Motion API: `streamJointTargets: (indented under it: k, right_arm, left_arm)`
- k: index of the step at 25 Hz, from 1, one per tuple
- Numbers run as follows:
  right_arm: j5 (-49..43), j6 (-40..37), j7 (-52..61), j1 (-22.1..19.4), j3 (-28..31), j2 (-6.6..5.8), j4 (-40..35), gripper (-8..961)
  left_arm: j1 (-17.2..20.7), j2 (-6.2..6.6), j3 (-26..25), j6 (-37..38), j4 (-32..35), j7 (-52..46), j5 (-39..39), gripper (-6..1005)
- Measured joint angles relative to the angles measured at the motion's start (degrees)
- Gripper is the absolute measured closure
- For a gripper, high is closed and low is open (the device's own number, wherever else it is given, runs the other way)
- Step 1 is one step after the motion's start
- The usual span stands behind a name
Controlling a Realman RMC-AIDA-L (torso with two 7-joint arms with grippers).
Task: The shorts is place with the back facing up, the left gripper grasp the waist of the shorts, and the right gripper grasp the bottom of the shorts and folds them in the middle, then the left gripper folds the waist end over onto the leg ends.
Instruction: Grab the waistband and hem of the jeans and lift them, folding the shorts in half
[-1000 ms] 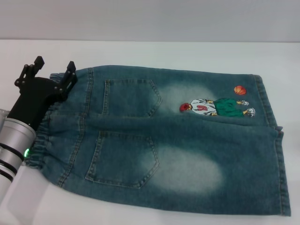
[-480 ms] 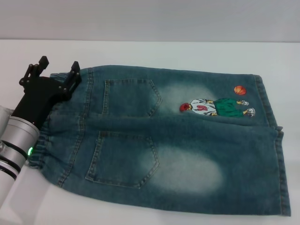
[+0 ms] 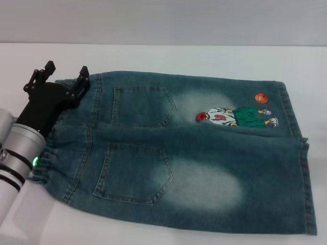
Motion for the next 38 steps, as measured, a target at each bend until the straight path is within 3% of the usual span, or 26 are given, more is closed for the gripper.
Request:
streamJointTargets:
  k: [4, 5, 13, 19, 21, 26, 32, 35, 38]
  right_arm:
    - [-0.11, -12.4, 0.02, 1.19, -4.57, -0.06, -5.17, 407]
    - [-0.93, -20.95, -0.06, 2.86, -7.21, -0.19, -7.45, 407]
    - [-5.47, -34.75, 5.71, 8.42, -10.79, -0.47, -8.26, 408]
    - [-17.13, -56.01, 15.61, 15.86, -14.97, -0.63, -6.38, 407]
    - [-24.44, -61.62, 22.02, 17.85, -17.98, -0.67, -4.29, 407]
    - [-45.69, -66.85, 47.17, 19.58, -23.92, -0.73, 3.9, 407]
    - [-77.17, -85.27, 86.64, 24.47, -35.53, -0.48, 29.96, 408]
    - [-81.47, -88.98, 95.73, 26.18, -40.35, -0.67, 36.28, 408]
    - [-75.73, -82.56, 94.7, 23.71, -40.57, -0.72, 32.47, 410]
  left_arm:
    - [-0.2, -0.02, -0.35, -1.08, -0.32, 0.02, 0.0, 198]
    - [-0.27, 0.02, -0.62, -2.35, -1.13, 0.01, 0.0, 198]
    - [-0.13, 0.08, -1.48, -3.52, -2.27, -0.01, 0.02, 198]
    - [-0.24, 0.27, -2.61, -5.71, -2.9, -0.05, 0.08, 198]
    - [-0.23, 0.28, -2.84, -5.71, -2.9, -0.05, 0.08, 198]
    - [-0.13, 0.24, -3.26, -5.62, -2.92, -0.12, 0.11, 198]
    - [0.12, 0.21, -3.3, -5.83, -3.48, -0.15, 0.12, 198]
    - [0.11, 0.27, -3.36, -6.25, -3.56, -0.29, 0.1, 198]
    - [0.21, 0.31, -3.4, -6.49, -3.89, -0.89, 0.1, 198]
